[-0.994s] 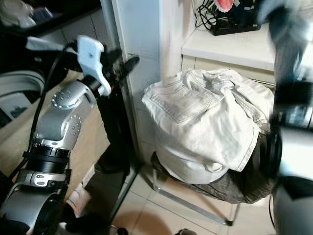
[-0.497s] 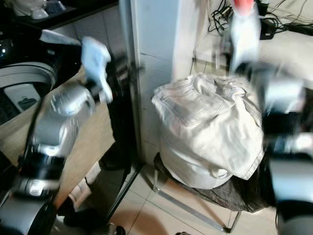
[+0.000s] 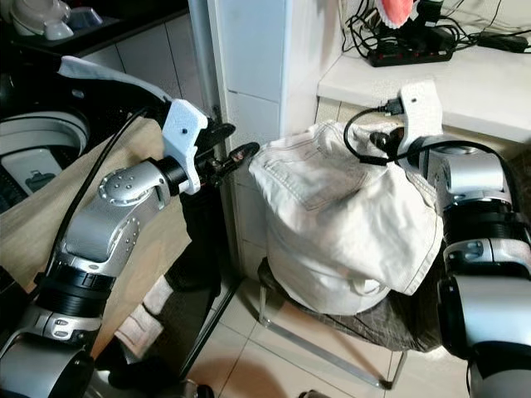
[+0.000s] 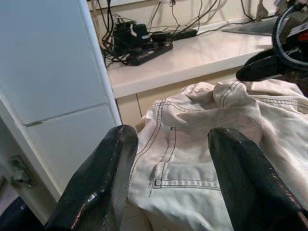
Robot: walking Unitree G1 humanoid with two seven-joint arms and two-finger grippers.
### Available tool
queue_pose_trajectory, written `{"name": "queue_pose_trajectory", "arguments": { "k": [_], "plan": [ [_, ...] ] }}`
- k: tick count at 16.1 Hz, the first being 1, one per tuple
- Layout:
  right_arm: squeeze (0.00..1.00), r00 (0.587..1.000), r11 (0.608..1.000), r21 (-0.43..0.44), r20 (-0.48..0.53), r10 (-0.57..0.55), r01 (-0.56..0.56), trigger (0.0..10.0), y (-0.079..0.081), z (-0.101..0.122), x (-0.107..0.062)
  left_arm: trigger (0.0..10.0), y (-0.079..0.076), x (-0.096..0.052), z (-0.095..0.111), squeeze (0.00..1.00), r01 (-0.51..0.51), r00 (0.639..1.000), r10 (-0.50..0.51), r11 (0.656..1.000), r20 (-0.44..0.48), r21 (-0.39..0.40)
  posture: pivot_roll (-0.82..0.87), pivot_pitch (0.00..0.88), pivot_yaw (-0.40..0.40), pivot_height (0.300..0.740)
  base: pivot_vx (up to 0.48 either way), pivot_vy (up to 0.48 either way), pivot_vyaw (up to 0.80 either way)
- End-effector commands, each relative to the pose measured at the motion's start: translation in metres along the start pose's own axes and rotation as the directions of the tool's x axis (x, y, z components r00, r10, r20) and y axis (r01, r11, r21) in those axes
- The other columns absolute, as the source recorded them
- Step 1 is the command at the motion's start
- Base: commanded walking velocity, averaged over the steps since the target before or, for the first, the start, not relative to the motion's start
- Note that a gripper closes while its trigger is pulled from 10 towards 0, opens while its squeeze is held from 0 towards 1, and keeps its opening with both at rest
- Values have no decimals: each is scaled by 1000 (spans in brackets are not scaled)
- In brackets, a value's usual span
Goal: Clothes washing
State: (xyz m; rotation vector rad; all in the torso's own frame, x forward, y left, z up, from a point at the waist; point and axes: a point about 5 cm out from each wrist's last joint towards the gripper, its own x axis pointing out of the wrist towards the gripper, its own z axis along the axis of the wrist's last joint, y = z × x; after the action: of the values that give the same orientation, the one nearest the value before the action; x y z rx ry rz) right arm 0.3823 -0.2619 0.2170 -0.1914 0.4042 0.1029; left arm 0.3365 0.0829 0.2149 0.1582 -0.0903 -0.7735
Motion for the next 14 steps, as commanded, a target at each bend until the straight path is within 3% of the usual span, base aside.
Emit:
{"name": "queue_pose_trajectory", "arguments": {
  "k": [1,4,14],
  "plan": [
    [1000,999,1000,-20,34,-4,5,10000,-1,13,-2,10000,-2,1,7,0,21,1000,-21,1000,11,21,-50,0,61,740,0,0,0],
    [1000,1000,998,-67,5,-10,11,10000,-3,13,1,10000,-1,-1,7,0,16,1000,-16,1000,3,18,-40,5,52,740,0,0,0],
    [1000,997,993,-93,-1,-79,78,10000,-6,5,12,10000,-1,-8,6,0,-16,1000,16,1000,-15,9,-6,24,30,740,0,0,0]
  ]
}}
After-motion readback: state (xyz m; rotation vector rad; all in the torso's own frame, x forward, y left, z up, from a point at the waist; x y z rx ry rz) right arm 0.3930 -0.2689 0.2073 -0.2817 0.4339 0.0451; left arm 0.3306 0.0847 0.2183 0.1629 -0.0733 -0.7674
